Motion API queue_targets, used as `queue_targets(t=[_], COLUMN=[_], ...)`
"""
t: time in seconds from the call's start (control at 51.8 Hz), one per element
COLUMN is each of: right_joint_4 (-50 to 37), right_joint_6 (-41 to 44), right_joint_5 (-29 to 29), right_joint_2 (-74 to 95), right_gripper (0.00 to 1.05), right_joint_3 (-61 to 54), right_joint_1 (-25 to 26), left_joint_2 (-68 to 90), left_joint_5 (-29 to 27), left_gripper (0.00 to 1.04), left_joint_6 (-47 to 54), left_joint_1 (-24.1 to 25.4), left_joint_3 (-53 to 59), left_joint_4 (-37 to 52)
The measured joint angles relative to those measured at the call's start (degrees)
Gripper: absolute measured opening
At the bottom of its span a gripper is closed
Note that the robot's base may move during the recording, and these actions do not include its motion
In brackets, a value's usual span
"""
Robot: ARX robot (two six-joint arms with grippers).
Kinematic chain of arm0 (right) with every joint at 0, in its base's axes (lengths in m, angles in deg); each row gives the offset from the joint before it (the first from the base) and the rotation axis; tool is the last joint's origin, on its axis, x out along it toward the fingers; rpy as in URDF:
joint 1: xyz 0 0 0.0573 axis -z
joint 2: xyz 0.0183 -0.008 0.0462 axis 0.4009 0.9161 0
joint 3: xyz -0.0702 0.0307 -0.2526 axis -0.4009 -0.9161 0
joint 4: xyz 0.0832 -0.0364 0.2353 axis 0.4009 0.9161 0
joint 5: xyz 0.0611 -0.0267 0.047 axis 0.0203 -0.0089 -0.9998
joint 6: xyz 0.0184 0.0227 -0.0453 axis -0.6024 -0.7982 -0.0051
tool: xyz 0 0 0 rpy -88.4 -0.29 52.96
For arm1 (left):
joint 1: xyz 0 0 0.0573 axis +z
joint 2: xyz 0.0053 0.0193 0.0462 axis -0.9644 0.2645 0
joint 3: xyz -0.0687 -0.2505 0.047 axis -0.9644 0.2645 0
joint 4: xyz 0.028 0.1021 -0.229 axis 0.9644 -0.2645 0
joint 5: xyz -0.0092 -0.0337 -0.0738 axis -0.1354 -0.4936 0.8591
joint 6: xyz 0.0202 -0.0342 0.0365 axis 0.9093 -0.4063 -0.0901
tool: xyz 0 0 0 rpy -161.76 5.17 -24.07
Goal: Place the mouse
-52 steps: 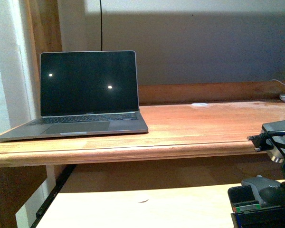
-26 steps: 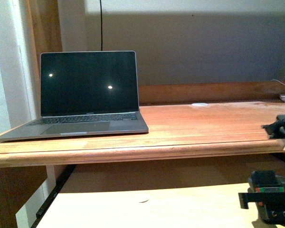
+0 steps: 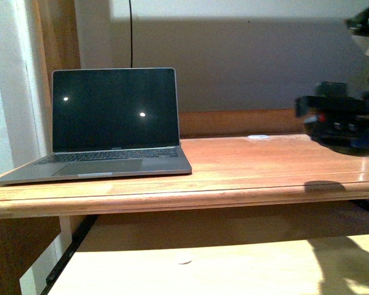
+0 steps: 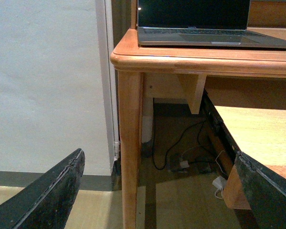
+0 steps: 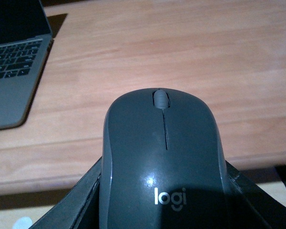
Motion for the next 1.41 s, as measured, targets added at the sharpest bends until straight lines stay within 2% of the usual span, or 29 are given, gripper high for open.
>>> queue_targets(t=[0.116, 0.386, 0.792, 0.869, 0.965, 1.062, 1.1, 1.351, 1.409], right_joint_4=[2.7, 6.7, 7.8, 6.2, 3.1, 0.2, -2.2, -14.4, -18.5], right_joint_6=[-0.2, 0.4, 0.6, 1.2, 1.2, 1.1, 0.9, 0.9, 1.4], right_joint_5=[3.8, 10.9, 12.9, 13.1, 12.2, 10.0, 8.2, -4.9, -11.4], right_joint_2=[9.9, 26.9, 37.9, 38.1, 37.7, 36.4, 34.6, 18.4, 11.0], right_gripper=[0.55, 0.55, 0.55, 0.66, 0.80, 0.90, 0.98, 0.97, 0.97], right_joint_3=[10.7, 26.3, 37.6, 37.6, 36.7, 34.2, 31.5, 12.3, 3.9], right_joint_1=[-2.6, -5.1, -6.8, -6.8, -6.2, -5.4, -4.5, 3.1, 6.6], left_joint_2=[0.0, 0.0, 0.0, 0.0, 0.0, 0.0, 0.0, 0.0, 0.0], left_joint_5=[0.0, 0.0, 0.0, 0.0, 0.0, 0.0, 0.0, 0.0, 0.0], left_gripper=[0.97, 0.97, 0.97, 0.97, 0.97, 0.97, 0.97, 0.97, 0.97], left_joint_6=[0.0, 0.0, 0.0, 0.0, 0.0, 0.0, 0.0, 0.0, 0.0], left_joint_1=[0.0, 0.0, 0.0, 0.0, 0.0, 0.0, 0.0, 0.0, 0.0], left_joint_3=[0.0, 0.0, 0.0, 0.0, 0.0, 0.0, 0.0, 0.0, 0.0], left_joint_4=[0.0, 0.0, 0.0, 0.0, 0.0, 0.0, 0.0, 0.0, 0.0])
